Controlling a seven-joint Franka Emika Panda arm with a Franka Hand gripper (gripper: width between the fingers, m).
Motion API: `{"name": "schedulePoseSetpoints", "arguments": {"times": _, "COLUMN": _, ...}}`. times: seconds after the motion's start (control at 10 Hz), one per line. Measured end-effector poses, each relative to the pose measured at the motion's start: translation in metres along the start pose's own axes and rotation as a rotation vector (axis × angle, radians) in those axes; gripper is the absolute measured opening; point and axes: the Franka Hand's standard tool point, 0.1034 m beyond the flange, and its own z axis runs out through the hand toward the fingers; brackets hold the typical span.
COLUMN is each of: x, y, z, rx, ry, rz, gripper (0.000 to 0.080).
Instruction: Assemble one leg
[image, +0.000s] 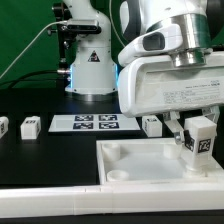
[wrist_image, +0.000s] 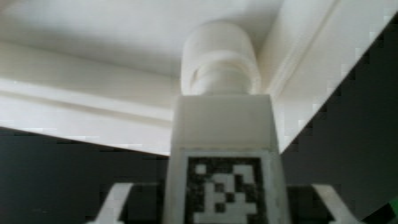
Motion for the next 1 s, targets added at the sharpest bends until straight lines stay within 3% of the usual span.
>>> {"name": "schedulePoseSetpoints", "arguments": {"times": 0.9, "x": -0.0037, "y": -0.0010, "z": 0.0024, "rx": -0.012, "ry": 0.066, "rz": -0.002, "gripper": 0.0294}}
{"name": "schedulePoseSetpoints", "arguments": {"times": 1.0, "x": -0.0038, "y": -0.0007, "z": 0.0024, "rx": -0.013, "ry": 0.066, "rz": -0.002, "gripper": 0.0380}}
